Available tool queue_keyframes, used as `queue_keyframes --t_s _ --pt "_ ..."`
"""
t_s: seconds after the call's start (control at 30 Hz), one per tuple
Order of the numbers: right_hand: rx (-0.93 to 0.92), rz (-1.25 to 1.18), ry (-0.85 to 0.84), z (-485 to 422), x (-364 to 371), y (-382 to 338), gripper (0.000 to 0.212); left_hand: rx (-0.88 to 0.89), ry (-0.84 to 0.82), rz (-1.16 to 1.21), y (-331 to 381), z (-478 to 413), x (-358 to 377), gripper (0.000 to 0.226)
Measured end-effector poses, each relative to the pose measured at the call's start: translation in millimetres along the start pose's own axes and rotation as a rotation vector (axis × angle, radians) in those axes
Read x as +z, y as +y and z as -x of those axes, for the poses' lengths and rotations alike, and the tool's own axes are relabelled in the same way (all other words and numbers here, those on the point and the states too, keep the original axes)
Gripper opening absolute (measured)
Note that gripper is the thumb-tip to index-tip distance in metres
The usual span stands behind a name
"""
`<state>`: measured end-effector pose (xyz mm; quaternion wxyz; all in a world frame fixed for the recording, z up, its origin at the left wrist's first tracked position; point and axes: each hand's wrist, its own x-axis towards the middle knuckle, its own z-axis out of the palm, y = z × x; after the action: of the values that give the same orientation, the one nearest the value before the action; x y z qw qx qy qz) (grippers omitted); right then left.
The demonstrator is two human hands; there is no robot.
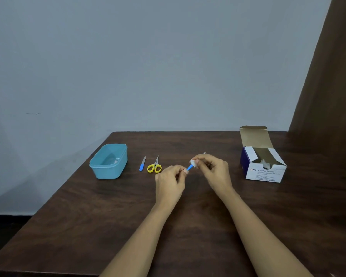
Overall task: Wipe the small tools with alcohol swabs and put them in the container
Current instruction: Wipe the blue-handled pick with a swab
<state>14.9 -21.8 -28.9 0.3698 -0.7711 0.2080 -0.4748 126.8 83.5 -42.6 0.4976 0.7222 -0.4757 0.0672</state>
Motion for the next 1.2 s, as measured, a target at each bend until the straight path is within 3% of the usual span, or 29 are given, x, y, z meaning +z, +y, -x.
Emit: queue_keyframes --t_s 0.27,0.47,0.63,0.9,1.2 --pt "0.067 -0.077 0.164 -4.3 -10.3 6.8 0.017 -0.006 -0.052 -0.021 0.5 1.6 -0.7 0.013" --pt "-0.083 0.053 -0.035 2.5 3.6 4.3 0.014 -0.024 -0.049 0.016 -3.9 0.1 1.5 0.019" --pt "-0.207 0.120 -0.066 0.2 0.5 5.4 0.013 -0.030 -0.056 0.046 -5.2 -0.3 3.3 0.023" --pt "-0.030 0.004 0.138 -3.7 -12.0 10.5 0.014 -0.009 -0.094 0.042 -5.6 1.2 4.6 0.023" --pt "-0.342 0.259 -0.020 0.2 3.2 11.1 0.024 -0.080 -0.122 0.122 -0.5 -2.2 1.3 0.028"
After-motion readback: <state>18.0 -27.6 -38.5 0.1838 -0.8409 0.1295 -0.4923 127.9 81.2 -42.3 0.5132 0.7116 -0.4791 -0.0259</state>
